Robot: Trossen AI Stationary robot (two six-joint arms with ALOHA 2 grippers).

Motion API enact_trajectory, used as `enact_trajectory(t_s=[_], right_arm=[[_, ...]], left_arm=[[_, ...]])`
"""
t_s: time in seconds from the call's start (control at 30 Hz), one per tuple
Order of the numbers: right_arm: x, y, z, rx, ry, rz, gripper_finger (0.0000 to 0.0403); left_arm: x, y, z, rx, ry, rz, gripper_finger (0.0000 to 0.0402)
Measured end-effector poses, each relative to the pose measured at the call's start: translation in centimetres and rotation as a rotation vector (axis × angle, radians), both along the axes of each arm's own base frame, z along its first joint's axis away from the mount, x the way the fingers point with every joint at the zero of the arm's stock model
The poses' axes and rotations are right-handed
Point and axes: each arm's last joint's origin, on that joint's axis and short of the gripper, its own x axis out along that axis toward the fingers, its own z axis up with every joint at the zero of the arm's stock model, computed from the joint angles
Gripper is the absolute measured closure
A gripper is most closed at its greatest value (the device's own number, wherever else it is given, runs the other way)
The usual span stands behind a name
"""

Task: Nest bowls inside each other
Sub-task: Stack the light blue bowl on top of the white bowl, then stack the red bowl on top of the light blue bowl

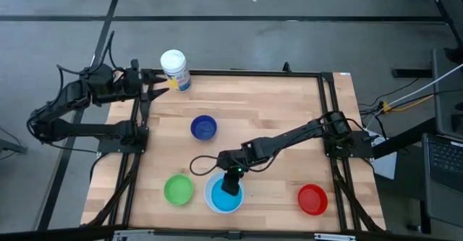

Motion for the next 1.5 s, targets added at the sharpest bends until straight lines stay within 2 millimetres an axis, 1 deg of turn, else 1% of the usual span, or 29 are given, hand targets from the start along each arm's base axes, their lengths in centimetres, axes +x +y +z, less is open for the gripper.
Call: enact_trajectory(t_s=[0.27,0.53,0.63,0.8,0.87,0.97,1.07,1.13,1.2,1.3,1.4,1.5], right_arm=[[0.1,-0.2,0.0,-0.02,-0.013,-0.023,0.0271],[0.1,-0.3,0.0,-0.031,-0.011,-0.032,0.024],[-0.2,-0.4,-0.2,-0.042,0.022,-0.031,0.0236],[-0.3,-0.5,-0.3,-0.076,0.04,-0.053,0.0245],[-0.2,-1.0,-0.3,-0.111,0.03,-0.09,0.025],[-0.2,-2.2,0.3,-0.141,0.033,-0.16,0.0254],[-1.1,-3.0,1.0,-0.171,0.095,-0.178,0.0256],[-2.1,-3.0,1.4,-0.209,0.157,-0.17,0.0255],[-3.1,-2.8,2.6,-0.236,0.173,-0.164,0.0252],[-4.5,-2.8,5.0,-0.263,0.145,-0.174,0.0247],[-6.6,-3.3,6.6,-0.305,0.231,-0.168,0.0248],[-9.7,-2.7,6.6,-0.322,0.325,-0.11,0.0253]], left_arm=[[-1.4,-0.4,0.3,-0.012,-0.054,0.005,0.0256],[-1.7,-0.5,0.4,-0.018,-0.069,-0.009,0.0256],[-1.7,-0.5,0.4,-0.018,-0.068,-0.009,0.0256],[-1.7,-0.5,0.4,-0.017,-0.068,-0.009,0.0256],[-1.7,-0.5,0.3,-0.018,-0.065,-0.009,0.0256],[-1.7,-0.5,0.3,-0.02,-0.06,-0.008,0.0256],[-1.7,-0.5,0.3,-0.019,-0.06,-0.004,0.0256],[-1.7,-0.5,0.3,-0.019,-0.059,-0.001,0.0256],[-1.7,-0.5,0.2,-0.019,-0.056,-0.001,0.0256],[-1.7,-0.5,0.1,-0.02,-0.041,0.015,0.0256],[-1.7,-0.4,-0.1,-0.02,-0.031,0.026,0.0256],[-1.4,-0.3,-0.5,-0.02,-0.018,0.036,0.0256]])
